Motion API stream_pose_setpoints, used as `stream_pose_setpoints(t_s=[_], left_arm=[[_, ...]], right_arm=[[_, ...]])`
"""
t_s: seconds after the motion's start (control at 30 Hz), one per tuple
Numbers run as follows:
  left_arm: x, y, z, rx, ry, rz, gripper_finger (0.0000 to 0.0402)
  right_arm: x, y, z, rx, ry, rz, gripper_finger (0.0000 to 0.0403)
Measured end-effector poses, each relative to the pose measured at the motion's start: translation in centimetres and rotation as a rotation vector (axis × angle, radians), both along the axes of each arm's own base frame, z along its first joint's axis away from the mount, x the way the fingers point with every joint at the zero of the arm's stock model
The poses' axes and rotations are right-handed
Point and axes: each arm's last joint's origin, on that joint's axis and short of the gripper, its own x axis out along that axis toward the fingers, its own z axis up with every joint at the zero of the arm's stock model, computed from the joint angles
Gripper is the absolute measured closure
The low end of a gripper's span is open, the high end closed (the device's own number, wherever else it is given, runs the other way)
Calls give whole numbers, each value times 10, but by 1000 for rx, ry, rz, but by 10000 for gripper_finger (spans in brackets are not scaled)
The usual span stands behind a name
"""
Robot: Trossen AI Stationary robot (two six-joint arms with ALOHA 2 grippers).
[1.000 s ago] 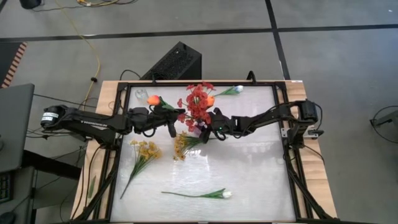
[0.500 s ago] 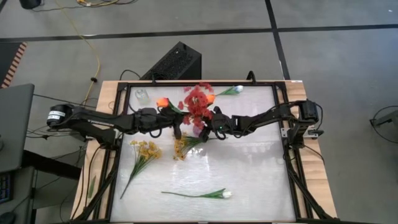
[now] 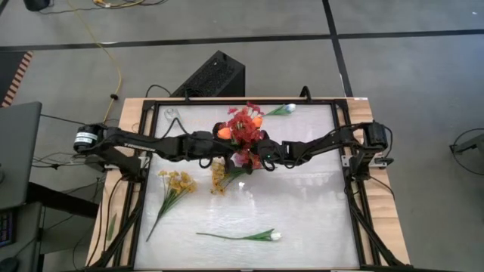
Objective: Sort flowers into vase by color
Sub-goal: Put the orange tulip into the violet vase
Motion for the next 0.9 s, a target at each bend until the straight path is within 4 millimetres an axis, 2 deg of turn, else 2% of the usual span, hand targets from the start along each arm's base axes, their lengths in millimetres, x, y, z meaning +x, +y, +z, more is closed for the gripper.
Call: stream_pose_setpoints(t_s=[0.23, 0.67, 0.77, 0.9], left_arm=[[-1, 4, -7, 1, 69, 26, 401], [-2, 10, -14, -78, 86, 33, 400], [-3, 10, -13, -77, 89, 19, 386], [-10, 9, -3, -60, 74, -15, 343]], right_arm=[[0, 1, 0, 0, -3, 3, 238], [1, 2, 1, -2, -13, 7, 233], [1, 2, 1, -5, -13, 13, 222], [1, 1, 0, -8, -9, 19, 201]])
